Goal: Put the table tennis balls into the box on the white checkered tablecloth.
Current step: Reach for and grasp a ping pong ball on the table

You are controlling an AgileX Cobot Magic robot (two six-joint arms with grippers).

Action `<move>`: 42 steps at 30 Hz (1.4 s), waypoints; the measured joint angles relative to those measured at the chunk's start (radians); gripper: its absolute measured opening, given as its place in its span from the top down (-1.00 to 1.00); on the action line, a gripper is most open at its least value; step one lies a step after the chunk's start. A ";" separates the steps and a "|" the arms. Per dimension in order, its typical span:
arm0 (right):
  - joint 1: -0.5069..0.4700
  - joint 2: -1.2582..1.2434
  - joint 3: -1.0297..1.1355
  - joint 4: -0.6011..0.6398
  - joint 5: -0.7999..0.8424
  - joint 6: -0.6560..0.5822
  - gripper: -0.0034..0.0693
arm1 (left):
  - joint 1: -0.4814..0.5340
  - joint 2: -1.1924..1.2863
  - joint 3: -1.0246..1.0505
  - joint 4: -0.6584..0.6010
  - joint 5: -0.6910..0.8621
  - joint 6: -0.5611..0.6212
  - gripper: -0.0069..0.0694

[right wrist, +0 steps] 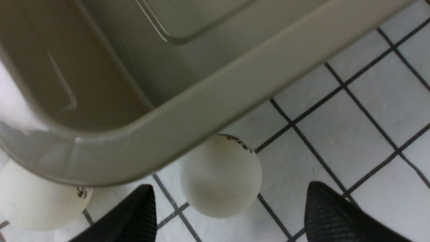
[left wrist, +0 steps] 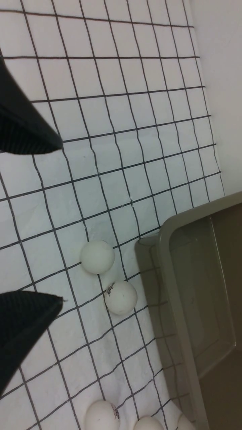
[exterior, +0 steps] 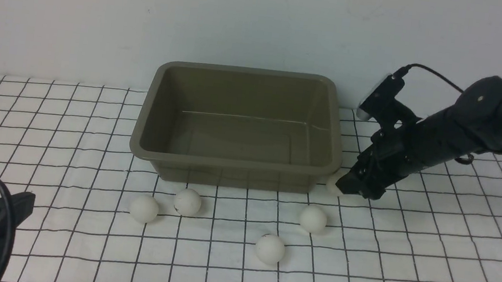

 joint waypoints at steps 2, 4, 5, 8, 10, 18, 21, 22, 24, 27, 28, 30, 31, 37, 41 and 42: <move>0.000 0.011 -0.001 0.014 -0.006 -0.011 -0.57 | 0.000 0.000 0.000 0.000 -0.007 0.000 -0.47; 0.000 0.027 -0.002 0.019 -0.009 -0.022 -0.57 | 0.000 0.000 0.000 0.000 -0.017 0.002 -0.47; 0.000 0.034 -0.002 0.023 -0.011 -0.026 -0.57 | 0.000 0.000 0.000 0.000 -0.019 0.002 -0.47; 0.000 0.051 -0.002 0.038 -0.023 -0.039 -0.57 | 0.000 0.000 0.000 0.000 -0.019 0.003 -0.47; 0.000 0.052 -0.002 0.067 -0.029 -0.057 -0.57 | 0.000 0.000 0.000 0.000 -0.019 0.004 -0.47; 0.000 0.090 -0.002 0.143 -0.065 -0.096 -0.56 | 0.000 0.000 0.000 0.000 -0.020 0.004 -0.47; 0.000 0.116 -0.002 0.156 -0.079 -0.099 -0.48 | 0.000 0.000 0.000 0.000 -0.020 0.004 -0.47; 0.000 0.118 -0.002 0.159 -0.086 -0.099 -0.43 | 0.000 0.000 0.000 0.000 -0.021 0.004 -0.47; 0.000 0.119 -0.004 0.165 -0.095 -0.088 -0.20 | 0.000 0.000 0.000 0.000 -0.021 0.004 -0.47; 0.000 0.118 -0.005 0.164 -0.101 -0.084 -0.07 | 0.000 0.000 0.000 0.000 -0.021 0.004 -0.47; 0.000 0.114 -0.005 0.154 -0.102 -0.082 -0.09 | 0.000 0.000 0.000 0.000 -0.022 0.004 -0.47; -0.001 0.094 -0.005 0.111 -0.102 -0.071 -0.09 | 0.000 0.000 0.000 0.000 -0.022 0.004 -0.47; -0.005 0.082 -0.005 0.093 -0.102 -0.061 -0.09 | 0.000 0.000 0.000 0.000 -0.022 0.004 -0.47; -0.053 -0.008 -0.005 0.074 -0.100 0.005 -0.09 | 0.000 0.000 0.000 0.000 -0.022 0.004 -0.47; -0.063 -0.087 -0.018 0.195 -0.045 -0.061 -0.09 | 0.000 0.000 0.000 0.000 -0.022 0.004 -0.47; -0.055 -0.095 -0.023 0.230 -0.027 -0.083 -0.09 | 0.000 0.000 0.000 0.000 -0.022 0.004 -0.47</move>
